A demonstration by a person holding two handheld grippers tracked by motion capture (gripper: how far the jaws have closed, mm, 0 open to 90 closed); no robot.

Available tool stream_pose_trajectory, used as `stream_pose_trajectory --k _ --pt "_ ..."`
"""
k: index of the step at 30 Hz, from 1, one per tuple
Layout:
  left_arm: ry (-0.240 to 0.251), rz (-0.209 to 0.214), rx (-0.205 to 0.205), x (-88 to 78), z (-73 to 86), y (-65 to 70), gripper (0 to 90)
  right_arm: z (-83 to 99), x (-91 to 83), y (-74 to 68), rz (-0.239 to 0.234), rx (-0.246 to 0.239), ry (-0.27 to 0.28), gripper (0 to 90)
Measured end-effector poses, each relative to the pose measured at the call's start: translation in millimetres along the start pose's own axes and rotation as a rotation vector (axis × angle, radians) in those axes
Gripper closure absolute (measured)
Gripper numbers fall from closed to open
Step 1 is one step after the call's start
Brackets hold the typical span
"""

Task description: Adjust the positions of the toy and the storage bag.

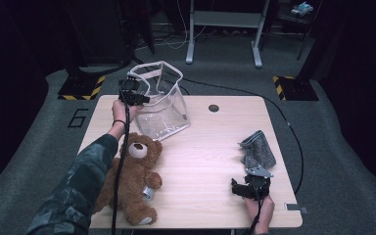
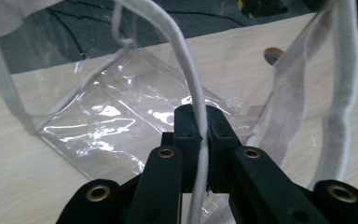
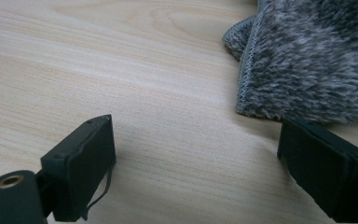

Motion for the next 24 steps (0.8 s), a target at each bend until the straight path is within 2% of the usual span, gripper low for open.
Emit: stream_pose_trajectory --k 4,12,15,21,24 --pt "-0.006 0.028 0.026 1.1 0.3 13.4 84.8 0.0 0.0 0.0 0.000 0.000 0.000 10.3" --pt "-0.001 0.103 0.028 6.4 0.8 38.3 83.9 0.1 -0.1 -0.1 0.001 0.001 0.000 10.3" --pt "-0.004 0.123 0.049 8.4 1.0 49.5 83.1 0.1 -0.1 -0.1 0.001 0.001 0.000 10.3" --pt "-0.016 0.184 0.060 13.2 3.3 70.8 81.1 0.2 -0.3 0.0 0.002 0.000 -0.002 10.3" --pt "-0.020 0.211 0.077 14.2 3.6 78.9 79.0 0.1 0.0 0.1 0.000 -0.001 0.000 10.3"
Point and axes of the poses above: each handheld gripper's, and its own axes: x roughly forward along the jaws, z roughly out of its underside, y roughly to its right, the point moved 6 cm from there along x, roughly forward along the jaws, and after that the axes turned 6 degrees about y, right-handed, at the moved point
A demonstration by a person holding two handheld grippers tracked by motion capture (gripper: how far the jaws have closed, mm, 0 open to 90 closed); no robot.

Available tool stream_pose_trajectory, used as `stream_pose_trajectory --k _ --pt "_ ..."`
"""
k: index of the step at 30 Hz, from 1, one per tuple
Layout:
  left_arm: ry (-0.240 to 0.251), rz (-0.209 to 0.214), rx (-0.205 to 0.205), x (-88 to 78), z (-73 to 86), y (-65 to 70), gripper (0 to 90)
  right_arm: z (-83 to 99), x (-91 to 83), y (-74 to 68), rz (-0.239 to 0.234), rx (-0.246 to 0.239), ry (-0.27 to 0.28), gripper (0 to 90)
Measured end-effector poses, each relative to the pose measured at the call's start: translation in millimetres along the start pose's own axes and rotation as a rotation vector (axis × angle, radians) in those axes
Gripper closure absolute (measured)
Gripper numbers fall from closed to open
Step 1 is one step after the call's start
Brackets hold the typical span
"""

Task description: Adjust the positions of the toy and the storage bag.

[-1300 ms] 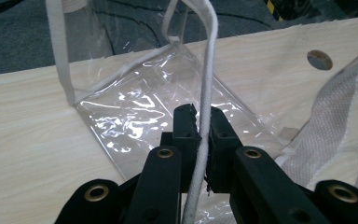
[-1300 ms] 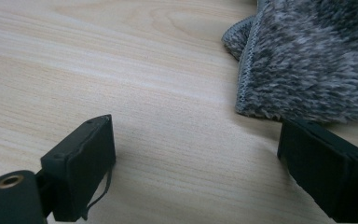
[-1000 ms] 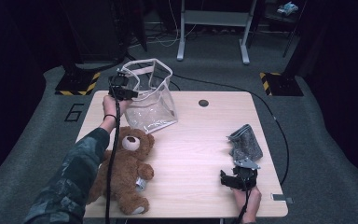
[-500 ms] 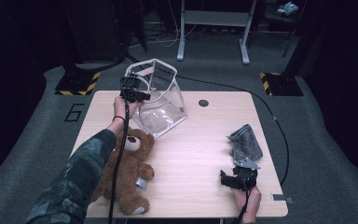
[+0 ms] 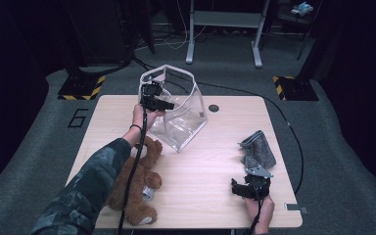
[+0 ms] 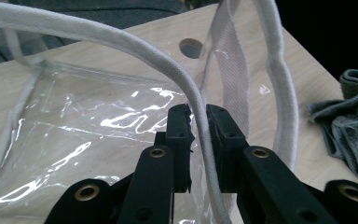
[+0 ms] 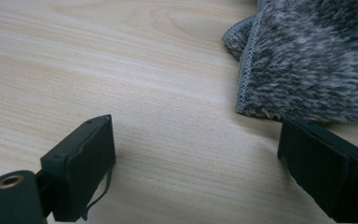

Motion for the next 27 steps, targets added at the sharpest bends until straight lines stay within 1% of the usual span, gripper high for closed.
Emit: stream_pose_trajectory --k 1,2,3,4,5,6,8,10,11,12,13,14,15,16,17,18,19,20,21,22,23,24,25,26,27 --pt "0.001 0.008 -0.003 0.8 -0.3 2.7 77.6 0.0 0.0 0.0 0.000 0.000 0.000 10.3" --pt "-0.005 0.017 0.011 1.0 -0.4 5.5 76.2 0.0 -0.1 -0.1 0.000 0.001 0.000 10.3" --pt "-0.011 0.024 0.022 0.7 -0.7 7.9 72.0 0.0 0.0 -0.1 -0.001 0.001 0.000 10.3" --pt "-0.014 0.022 0.028 -0.3 -0.9 9.0 64.7 0.0 0.0 0.0 -0.001 0.001 0.000 10.4" --pt "-0.010 0.025 0.025 -2.0 -1.2 10.2 60.4 0.0 0.0 -0.1 -0.001 0.001 0.000 10.5" --pt "-0.004 0.020 0.027 -5.0 -1.9 10.2 53.8 0.0 0.0 -0.1 -0.002 0.001 -0.001 10.4" --pt "0.004 -0.010 0.032 -14.7 -2.7 8.3 38.3 0.0 0.2 0.0 -0.008 0.002 -0.002 10.5" --pt "0.013 -0.016 0.026 -25.0 -2.4 4.9 31.3 -0.1 0.2 -0.2 -0.011 0.002 -0.004 10.4" --pt "0.017 -0.028 0.025 -31.6 -1.9 2.4 27.9 0.0 -0.1 -0.6 -0.014 0.002 -0.006 10.6" --pt "0.023 -0.046 0.033 -38.7 -1.3 0.3 26.5 0.1 -0.6 -1.1 -0.017 -0.002 -0.007 10.8" --pt "0.036 -0.046 0.033 -46.6 -0.3 -2.0 25.0 0.3 -1.2 -1.5 -0.017 -0.005 -0.010 10.8" --pt "0.041 -0.058 0.031 -54.2 1.5 -4.0 22.8 0.5 -2.6 -2.9 -0.028 0.006 -0.014 10.8" --pt "0.053 -0.062 0.037 -61.8 3.5 -6.7 21.7 -0.1 -3.9 -4.5 -0.037 0.008 -0.003 10.8" --pt "0.058 -0.063 0.031 -68.7 6.5 -9.1 20.5 -1.0 -6.4 -7.3 -0.039 0.007 -0.007 10.6" --pt "0.061 -0.079 0.031 -75.3 10.1 -11.4 18.7 -2.8 -8.7 -10.7 -0.050 -0.001 -0.011 10.4" --pt "0.054 -0.090 0.052 -82.5 14.2 -14.7 16.8 -5.9 -11.1 -14.6 -0.059 -0.004 -0.005 10.5" --pt "0.063 -0.092 0.044 -87.5 19.0 -16.1 16.1 -9.9 -13.1 -18.3 -0.065 -0.011 0.003 10.5" --pt "0.067 -0.102 0.037 -93.5 24.1 -18.0 14.9 -14.7 -14.9 -22.4 -0.074 -0.016 0.004 10.5" --pt "0.069 -0.109 0.046 -99.4 29.8 -20.4 14.8 -20.3 -16.8 -26.2 -0.083 -0.021 0.011 10.6" --pt "0.071 -0.108 0.047 -106.0 37.7 -22.5 14.6 -26.8 -18.7 -29.5 -0.093 -0.028 0.023 10.5" --pt "0.071 -0.108 0.047 -106.0 37.7 -22.5 14.2 -26.8 -18.7 -29.5 -0.093 -0.028 0.023 10.5" --pt "0.078 -0.112 0.046 -112.7 45.3 -25.1 13.6 -44.3 -22.6 -38.4 -0.130 -0.033 0.041 10.5" --pt "0.086 -0.121 0.038 -120.8 56.0 -29.6 12.8 -51.8 -24.0 -42.1 -0.140 -0.034 0.051 10.6" --pt "0.085 -0.138 0.044 -124.3 62.2 -32.2 12.1 -57.5 -24.7 -44.1 -0.145 -0.041 0.054 10.5" --pt "0.088 -0.144 0.049 -126.8 66.4 -33.9 11.2 -65.3 -25.9 -47.0 -0.152 -0.042 0.057 10.6"
Point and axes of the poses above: each handheld gripper's, and its own axes: x roughly forward along the jaws, z roughly out of its underside, y roughly to its right, the point moved 6 cm from there along x, roughly forward along the jaws, and after that the axes turned 6 degrees about y, right-handed, at the moved point
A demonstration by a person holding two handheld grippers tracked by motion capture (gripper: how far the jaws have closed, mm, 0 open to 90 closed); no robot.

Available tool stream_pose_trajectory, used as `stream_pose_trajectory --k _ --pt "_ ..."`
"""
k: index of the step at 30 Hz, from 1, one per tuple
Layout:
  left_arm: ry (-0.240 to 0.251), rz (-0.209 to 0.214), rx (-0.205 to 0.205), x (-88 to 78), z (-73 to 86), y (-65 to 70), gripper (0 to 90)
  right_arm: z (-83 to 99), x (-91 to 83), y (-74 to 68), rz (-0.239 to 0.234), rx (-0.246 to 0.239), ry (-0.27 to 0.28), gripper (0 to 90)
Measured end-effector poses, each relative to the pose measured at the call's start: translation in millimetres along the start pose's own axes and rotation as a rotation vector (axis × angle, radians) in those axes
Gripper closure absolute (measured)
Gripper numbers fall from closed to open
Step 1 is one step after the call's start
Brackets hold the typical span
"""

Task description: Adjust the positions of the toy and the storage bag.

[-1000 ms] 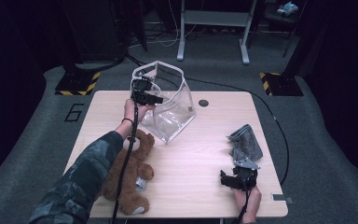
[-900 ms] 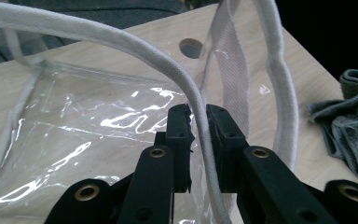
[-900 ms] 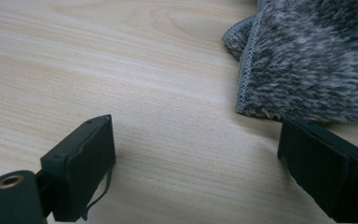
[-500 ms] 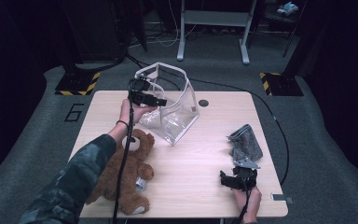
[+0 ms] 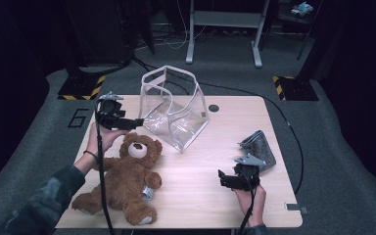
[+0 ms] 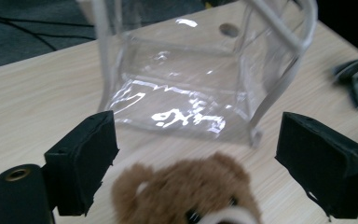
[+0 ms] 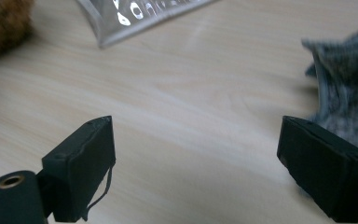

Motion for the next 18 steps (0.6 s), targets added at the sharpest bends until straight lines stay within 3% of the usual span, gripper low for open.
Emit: stream_pose_trajectory --k 8,18 --pt "0.011 -0.020 0.008 -15.7 23.6 -10.0 7.2 -69.1 11.4 -15.4 -0.038 -0.025 0.040 11.7" --pt "-0.022 -0.044 -0.003 -6.7 29.6 -22.5 3.6 -155.8 56.9 -30.5 -0.091 0.002 0.038 12.9"
Point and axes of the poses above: each handheld gripper's, and its own axes: x roughly forward along the jaws, z roughly out of its underside, y roughly to its right, the point moved 6 cm from there along x, roughly forward along the jaws, and after that the axes turned 6 degrees about y, right-handed, at the moved point
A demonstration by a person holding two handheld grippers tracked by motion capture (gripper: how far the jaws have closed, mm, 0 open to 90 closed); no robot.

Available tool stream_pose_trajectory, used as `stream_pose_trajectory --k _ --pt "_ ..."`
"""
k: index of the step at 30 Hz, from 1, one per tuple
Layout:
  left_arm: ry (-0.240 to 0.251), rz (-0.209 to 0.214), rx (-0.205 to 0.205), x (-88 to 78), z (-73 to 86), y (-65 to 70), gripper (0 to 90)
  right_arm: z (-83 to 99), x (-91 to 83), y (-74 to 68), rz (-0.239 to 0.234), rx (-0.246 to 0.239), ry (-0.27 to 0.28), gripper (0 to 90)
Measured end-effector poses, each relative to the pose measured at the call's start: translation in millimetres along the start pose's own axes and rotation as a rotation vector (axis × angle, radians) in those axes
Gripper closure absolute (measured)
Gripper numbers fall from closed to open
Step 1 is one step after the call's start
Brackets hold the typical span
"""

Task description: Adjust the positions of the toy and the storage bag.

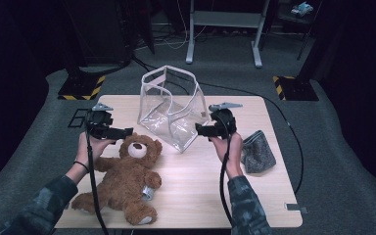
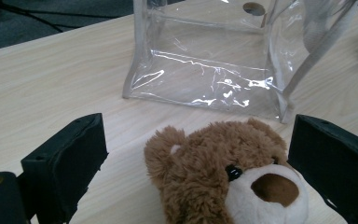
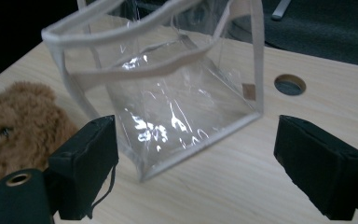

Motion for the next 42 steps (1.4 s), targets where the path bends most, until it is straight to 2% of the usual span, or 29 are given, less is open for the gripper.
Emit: stream_pose_trajectory --k 3,4,5,7,9,10,11,12,14,16,17,19,23,25,28,30,34,39,42 --pt "0.003 -0.006 -0.003 3.0 -1.1 -0.6 2.8 -17.6 14.2 -7.0 -0.012 0.021 -0.011 13.4" --pt "-0.002 0.000 -0.002 3.9 -1.4 -0.1 2.4 -23.8 20.0 -9.7 -0.031 0.025 -0.007 13.7" --pt "-0.003 -0.002 -0.002 5.0 -1.9 0.2 1.9 -29.5 24.1 -14.0 -0.033 0.046 -0.011 13.9" --pt "-0.003 0.000 -0.002 6.5 -3.1 0.7 1.3 -40.0 32.6 -18.5 -0.031 0.037 -0.006 15.4" --pt "-0.002 -0.002 -0.002 8.1 -4.8 1.1 0.3 -48.7 41.5 -23.9 -0.048 0.058 -0.013 16.6" --pt "0.000 0.000 -0.005 8.0 -5.8 1.3 0.1 -52.2 45.7 -26.1 -0.041 0.070 -0.019 18.8" --pt "0.008 0.000 -0.003 8.0 -6.7 1.1 0.0 -54.8 50.6 -27.2 -0.027 0.057 -0.022 21.4" --pt "0.010 -0.003 -0.004 7.8 -7.1 0.9 0.0 -56.0 55.9 -29.3 -0.023 0.074 -0.042 22.8" --pt "0.014 0.000 -0.003 7.9 -7.4 1.1 0.0 -55.9 64.6 -28.4 0.015 0.071 -0.073 29.1" --pt "0.020 -0.007 0.007 8.2 -8.1 0.4 0.0 -53.8 71.0 -28.4 0.025 0.076 -0.093 36.1" --pt "0.021 -0.004 0.004 8.0 -8.4 0.3 0.0 -51.6 74.5 -27.7 0.025 0.077 -0.104 44.0" --pt "0.016 0.004 -0.008 7.4 -9.4 -1.0 0.0 -47.1 76.9 -27.8 0.020 0.107 -0.136 53.5" --pt "0.023 0.006 -0.013 5.6 -12.6 -3.5 0.0 -42.6 76.4 -19.4 0.046 0.127 -0.127 74.0" --pt "0.022 0.001 -0.017 5.7 -13.5 -4.9 0.0 -41.8 73.9 -14.1 0.052 0.143 -0.117 79.2" --pt "0.018 -0.001 -0.032 5.8 -14.0 -6.9 0.0 -40.6 70.0 -5.8 0.086 0.132 -0.104 84.2" --pt "0.031 -0.003 -0.034 6.7 -14.6 -8.4 0.0 -39.2 66.9 1.7 0.105 0.130 -0.095 86.3" --pt "0.020 -0.003 -0.033 5.8 -16.3 -11.1 0.0 -35.7 56.7 18.3 0.131 0.149 -0.095 87.3" --pt "0.029 -0.012 -0.049 7.9 -19.1 -12.7 0.0 -29.8 41.6 39.9 0.158 0.150 -0.090 87.6" --pt "0.022 -0.018 -0.038 8.4 -21.1 -13.8 0.1 -25.4 32.4 52.2 0.172 0.162 -0.092 87.7"
Point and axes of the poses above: each handheld gripper's, and its own axes: x roughly forward along the jaws, z roughly out of its underside, y roughly to its right, the point moved 6 cm from there along x, roughly forward along the jaws, and after that the axes turned 6 degrees about y, right-handed, at the moved point
